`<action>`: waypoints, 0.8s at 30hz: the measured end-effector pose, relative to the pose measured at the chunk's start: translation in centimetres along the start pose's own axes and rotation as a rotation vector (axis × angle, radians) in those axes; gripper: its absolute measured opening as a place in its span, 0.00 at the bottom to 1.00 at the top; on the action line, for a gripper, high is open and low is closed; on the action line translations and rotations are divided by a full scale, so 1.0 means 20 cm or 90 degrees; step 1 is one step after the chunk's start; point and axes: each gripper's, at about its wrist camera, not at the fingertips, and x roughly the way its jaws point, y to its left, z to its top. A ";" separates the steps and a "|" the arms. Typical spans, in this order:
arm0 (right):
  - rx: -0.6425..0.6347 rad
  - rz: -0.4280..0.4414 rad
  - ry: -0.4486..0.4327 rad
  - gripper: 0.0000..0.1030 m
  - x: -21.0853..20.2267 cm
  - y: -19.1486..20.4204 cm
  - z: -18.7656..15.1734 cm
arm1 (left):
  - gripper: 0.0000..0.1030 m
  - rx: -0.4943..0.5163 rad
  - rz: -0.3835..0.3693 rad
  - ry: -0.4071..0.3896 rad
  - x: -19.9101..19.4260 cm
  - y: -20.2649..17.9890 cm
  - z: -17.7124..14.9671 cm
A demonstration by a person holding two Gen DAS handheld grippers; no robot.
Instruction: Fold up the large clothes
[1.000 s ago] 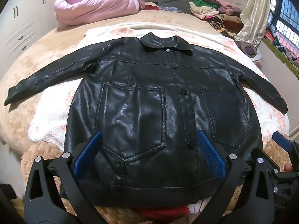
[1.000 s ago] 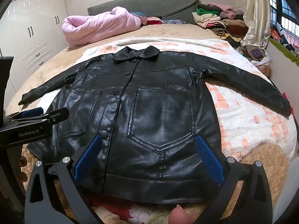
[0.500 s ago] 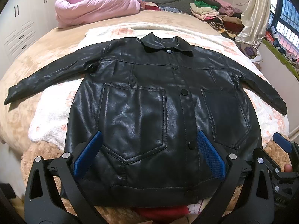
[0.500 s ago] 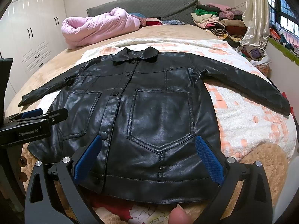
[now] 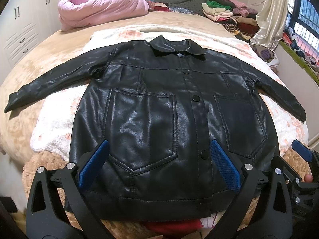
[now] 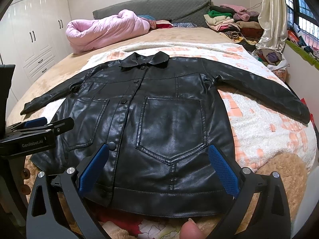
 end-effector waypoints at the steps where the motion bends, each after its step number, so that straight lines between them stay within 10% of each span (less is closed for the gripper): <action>1: 0.000 0.000 -0.001 0.96 0.00 0.00 0.00 | 0.91 0.000 0.000 -0.001 0.00 0.00 0.00; 24: -0.003 0.000 0.004 0.96 0.00 0.00 0.01 | 0.91 0.004 0.000 -0.002 -0.01 -0.02 0.01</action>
